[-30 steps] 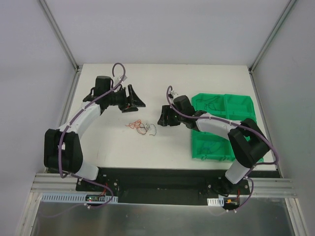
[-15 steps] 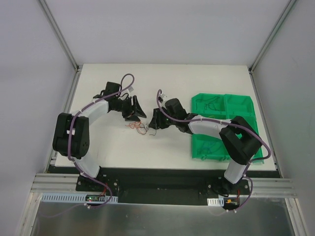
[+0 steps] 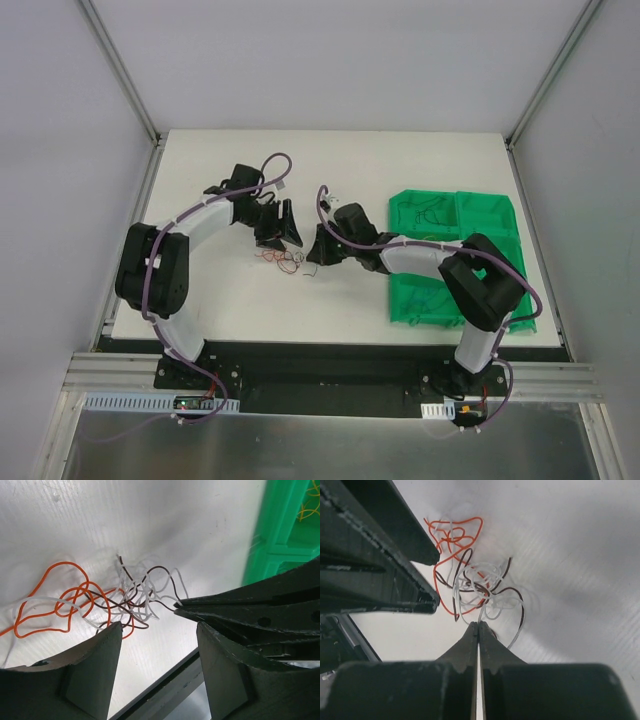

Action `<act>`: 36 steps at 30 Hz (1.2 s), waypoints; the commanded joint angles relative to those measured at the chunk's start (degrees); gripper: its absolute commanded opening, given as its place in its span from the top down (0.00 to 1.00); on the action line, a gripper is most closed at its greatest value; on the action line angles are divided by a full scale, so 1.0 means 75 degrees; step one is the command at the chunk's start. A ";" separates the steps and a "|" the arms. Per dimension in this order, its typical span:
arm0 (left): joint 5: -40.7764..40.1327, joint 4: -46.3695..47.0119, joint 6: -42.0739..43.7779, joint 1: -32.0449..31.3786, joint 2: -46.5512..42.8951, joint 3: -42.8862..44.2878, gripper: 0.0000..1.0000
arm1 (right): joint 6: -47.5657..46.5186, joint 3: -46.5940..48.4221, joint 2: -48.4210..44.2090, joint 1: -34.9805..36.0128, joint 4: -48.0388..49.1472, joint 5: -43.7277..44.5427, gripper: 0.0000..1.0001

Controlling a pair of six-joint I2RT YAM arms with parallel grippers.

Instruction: Untangle the cables

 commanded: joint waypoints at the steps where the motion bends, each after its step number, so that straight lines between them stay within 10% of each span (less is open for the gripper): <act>1: -0.0199 -0.0533 0.0463 -0.0057 0.0185 0.0329 0.40 | 0.0216 -0.0330 -0.0932 0.0054 0.0463 -0.0085 0.99; 18: -0.0596 -0.0580 0.0265 -0.0538 0.1322 0.0587 0.34 | 0.0312 0.0794 -0.3801 0.0054 -0.0518 -0.0087 1.00; 36: -0.1053 -0.0580 0.0299 0.0400 0.1146 0.0505 0.36 | -0.1893 0.6430 -0.5187 -0.0520 -0.4188 0.1671 1.00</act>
